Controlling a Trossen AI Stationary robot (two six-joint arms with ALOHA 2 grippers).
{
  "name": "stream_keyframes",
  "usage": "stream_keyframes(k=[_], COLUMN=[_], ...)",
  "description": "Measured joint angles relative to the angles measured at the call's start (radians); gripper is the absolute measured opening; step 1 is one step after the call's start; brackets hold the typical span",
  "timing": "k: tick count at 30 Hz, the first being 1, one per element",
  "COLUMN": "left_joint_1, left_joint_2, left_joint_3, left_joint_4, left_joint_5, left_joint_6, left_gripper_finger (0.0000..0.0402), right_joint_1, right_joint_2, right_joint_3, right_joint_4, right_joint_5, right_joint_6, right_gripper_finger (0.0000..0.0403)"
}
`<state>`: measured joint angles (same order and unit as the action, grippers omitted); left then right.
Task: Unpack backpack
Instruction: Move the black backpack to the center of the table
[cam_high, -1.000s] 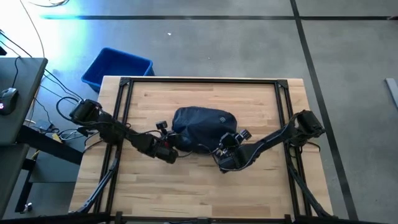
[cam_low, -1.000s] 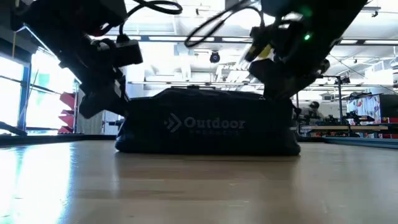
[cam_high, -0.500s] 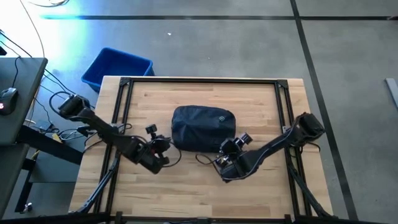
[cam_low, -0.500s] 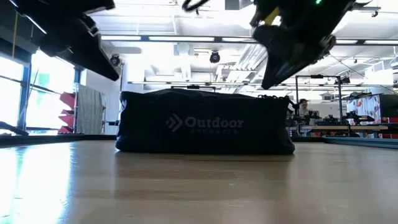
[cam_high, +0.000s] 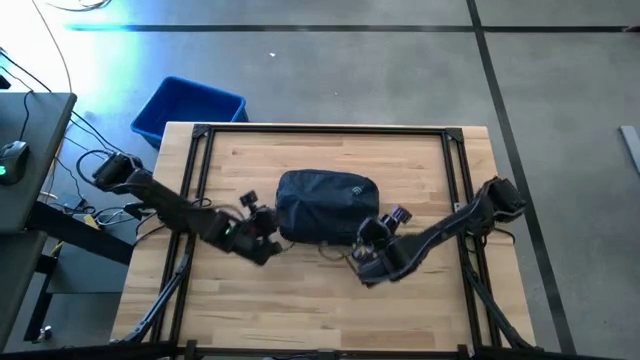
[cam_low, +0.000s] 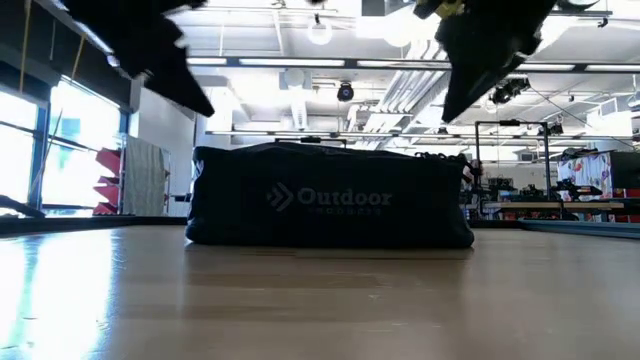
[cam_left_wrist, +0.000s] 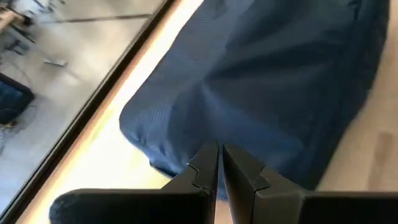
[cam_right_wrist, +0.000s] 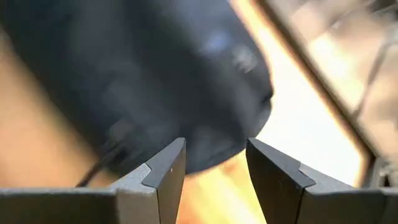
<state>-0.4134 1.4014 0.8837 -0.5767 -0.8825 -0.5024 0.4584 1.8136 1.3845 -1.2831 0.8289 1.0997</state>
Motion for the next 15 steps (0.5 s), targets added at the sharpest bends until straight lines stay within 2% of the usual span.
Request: stream_keyframes(k=[3,5,8,11,15], left_joint_1=[0.123,0.2,0.293,0.34,0.331], left_joint_2=[0.009,0.02,0.044,0.089,0.148], left_joint_3=[-0.001,-0.01,-0.042,-0.053,-0.05], left_joint_4=[0.057,0.109,0.225,0.263,0.299], left_joint_5=[0.06,0.08,0.186,0.302,0.339], left_joint_6=[0.106,0.144,0.203,0.221,0.202], left_gripper_finger=[0.0003,0.0003,0.0003,0.0003,0.0003], right_joint_1=[-0.063,-0.105,-0.163,-0.217,-0.246], right_joint_2=[-0.043,-0.063,-0.071,-0.071,-0.081], right_joint_3=[-0.048,-0.094,-0.187,-0.286,-0.346], right_joint_4=[0.058,0.175,0.396,0.589,0.619], right_joint_5=[0.021,0.025,-0.006,-0.146,-0.252], right_joint_6=[-0.012,-0.068,-0.178,-0.284,-0.22], right_gripper_finger=[0.0155,0.0155,0.0155,0.0155,0.0155])
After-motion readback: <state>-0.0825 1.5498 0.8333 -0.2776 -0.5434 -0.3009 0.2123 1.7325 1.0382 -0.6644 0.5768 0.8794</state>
